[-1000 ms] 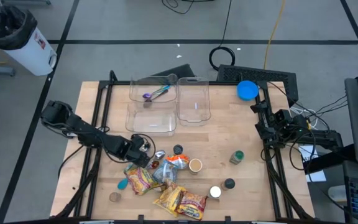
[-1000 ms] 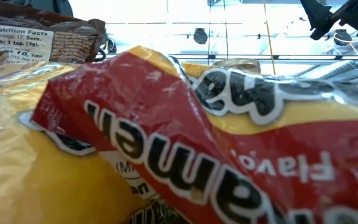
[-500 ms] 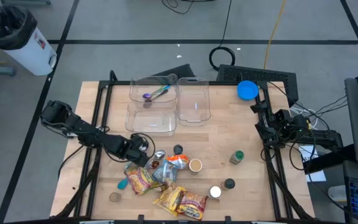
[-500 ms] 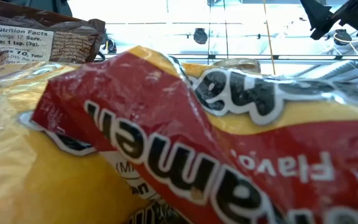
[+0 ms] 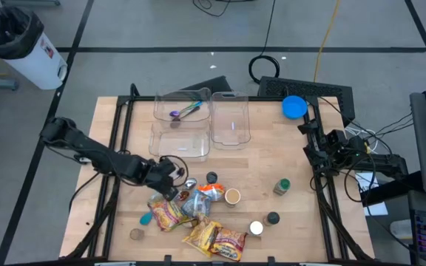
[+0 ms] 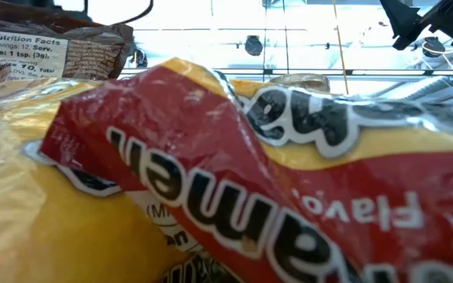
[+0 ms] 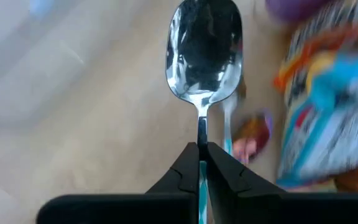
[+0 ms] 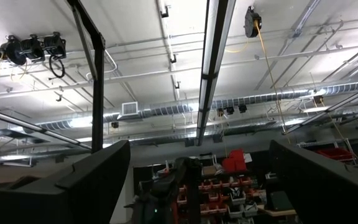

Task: Pick & Place Food Item
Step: Put the left green patterned spoon into the top left transparent bin

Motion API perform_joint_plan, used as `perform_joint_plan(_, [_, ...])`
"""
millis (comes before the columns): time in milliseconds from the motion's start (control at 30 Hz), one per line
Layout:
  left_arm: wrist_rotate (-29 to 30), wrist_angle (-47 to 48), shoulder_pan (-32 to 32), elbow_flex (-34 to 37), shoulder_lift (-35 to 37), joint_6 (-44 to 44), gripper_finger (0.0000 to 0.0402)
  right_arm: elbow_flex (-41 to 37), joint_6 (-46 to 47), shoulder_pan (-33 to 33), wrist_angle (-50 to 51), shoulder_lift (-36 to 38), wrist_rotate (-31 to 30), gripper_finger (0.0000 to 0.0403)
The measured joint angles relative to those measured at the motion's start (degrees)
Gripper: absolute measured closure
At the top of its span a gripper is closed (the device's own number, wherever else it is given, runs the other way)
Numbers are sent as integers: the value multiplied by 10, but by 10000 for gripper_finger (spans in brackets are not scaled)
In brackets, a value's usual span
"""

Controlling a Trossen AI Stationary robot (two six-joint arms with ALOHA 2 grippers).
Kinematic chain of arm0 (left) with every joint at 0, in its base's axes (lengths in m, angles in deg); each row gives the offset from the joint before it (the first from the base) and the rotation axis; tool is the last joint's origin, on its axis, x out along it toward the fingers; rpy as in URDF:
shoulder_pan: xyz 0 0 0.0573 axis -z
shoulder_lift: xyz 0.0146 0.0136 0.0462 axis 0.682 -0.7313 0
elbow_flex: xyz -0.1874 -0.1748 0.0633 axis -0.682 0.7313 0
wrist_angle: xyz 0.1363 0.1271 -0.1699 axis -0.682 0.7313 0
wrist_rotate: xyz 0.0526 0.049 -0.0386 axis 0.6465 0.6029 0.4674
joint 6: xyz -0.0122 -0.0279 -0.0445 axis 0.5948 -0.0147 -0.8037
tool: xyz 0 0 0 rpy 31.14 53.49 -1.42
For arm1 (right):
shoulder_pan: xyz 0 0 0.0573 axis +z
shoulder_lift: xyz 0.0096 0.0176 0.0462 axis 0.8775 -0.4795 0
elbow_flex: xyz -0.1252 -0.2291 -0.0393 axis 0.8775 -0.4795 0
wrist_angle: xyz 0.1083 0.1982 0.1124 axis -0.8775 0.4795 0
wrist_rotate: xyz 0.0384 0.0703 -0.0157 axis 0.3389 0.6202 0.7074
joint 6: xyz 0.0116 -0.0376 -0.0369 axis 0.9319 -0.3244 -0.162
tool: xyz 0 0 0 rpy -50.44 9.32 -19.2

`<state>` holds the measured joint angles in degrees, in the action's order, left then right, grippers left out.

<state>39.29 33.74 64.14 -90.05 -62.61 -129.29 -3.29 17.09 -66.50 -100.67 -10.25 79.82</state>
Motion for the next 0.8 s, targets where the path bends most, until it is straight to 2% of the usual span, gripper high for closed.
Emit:
perform_joint_plan(167, [64, 10, -40, -58, 7, 77, 383, 0, 0, 0, 0, 0, 0, 23])
perform_joint_plan(400, [73, 11, -166, -126, 14, 286, 393, 0, 0, 0, 0, 0, 0, 23])
perform_joint_plan(567, [48, -10, -285, -147, 15, 454, 384, 0, 0, 0, 0, 0, 0, 23])
perform_joint_plan(800, [-69, -105, -468, -147, 7, 583, 390, 0, 0, 0, 0, 0, 0, 23])
